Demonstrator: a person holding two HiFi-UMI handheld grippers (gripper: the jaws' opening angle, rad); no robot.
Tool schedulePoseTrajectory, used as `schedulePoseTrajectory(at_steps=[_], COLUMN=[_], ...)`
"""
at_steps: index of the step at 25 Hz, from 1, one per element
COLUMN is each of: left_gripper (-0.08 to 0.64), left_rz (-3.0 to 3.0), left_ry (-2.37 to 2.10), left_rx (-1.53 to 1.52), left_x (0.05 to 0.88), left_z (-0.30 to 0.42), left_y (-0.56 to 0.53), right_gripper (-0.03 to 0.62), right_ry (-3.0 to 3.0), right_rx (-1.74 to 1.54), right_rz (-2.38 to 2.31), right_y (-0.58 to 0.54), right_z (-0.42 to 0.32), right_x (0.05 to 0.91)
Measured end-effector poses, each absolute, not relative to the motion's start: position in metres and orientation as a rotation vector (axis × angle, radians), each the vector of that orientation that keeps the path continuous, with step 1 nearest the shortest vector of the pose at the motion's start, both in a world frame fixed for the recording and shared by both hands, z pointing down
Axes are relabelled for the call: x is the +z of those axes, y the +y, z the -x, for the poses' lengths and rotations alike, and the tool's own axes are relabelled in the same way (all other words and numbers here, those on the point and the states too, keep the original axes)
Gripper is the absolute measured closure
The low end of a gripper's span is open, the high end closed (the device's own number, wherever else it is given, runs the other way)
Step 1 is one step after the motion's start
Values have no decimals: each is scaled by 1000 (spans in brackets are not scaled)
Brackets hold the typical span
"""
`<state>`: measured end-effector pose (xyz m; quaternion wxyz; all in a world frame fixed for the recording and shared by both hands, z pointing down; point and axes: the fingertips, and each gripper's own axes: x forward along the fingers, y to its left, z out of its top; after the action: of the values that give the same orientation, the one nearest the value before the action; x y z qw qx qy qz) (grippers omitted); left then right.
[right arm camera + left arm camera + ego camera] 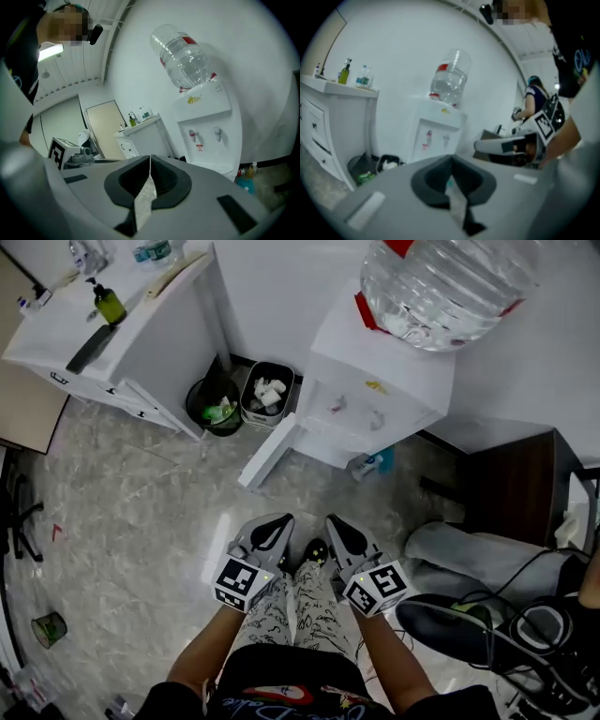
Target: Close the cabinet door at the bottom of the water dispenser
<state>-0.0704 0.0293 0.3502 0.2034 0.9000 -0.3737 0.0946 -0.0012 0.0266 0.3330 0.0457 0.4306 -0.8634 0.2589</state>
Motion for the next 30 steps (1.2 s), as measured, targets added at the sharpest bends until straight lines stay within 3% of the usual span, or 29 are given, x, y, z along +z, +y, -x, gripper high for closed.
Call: schedulePoseTrajectory(at_steps=[13,24,30], left_gripper=[560,560,560], left_rz=[-2533,-2343,-2241], left_ry=[-1229,-1284,-1259], left_rx=[556,971,1029], left_x=[533,667,704], left_z=[132,211,225], left_y=[-94,-118,-114], right_gripper=[575,575,575], right_ry=[-2675,-2628,-2610], right_rx=[885,884,891], right_rz=[-1293,-1228,-1208], right_y=[-30,-44,-52], right_z=[5,-16,-18], right_x=[450,513,529])
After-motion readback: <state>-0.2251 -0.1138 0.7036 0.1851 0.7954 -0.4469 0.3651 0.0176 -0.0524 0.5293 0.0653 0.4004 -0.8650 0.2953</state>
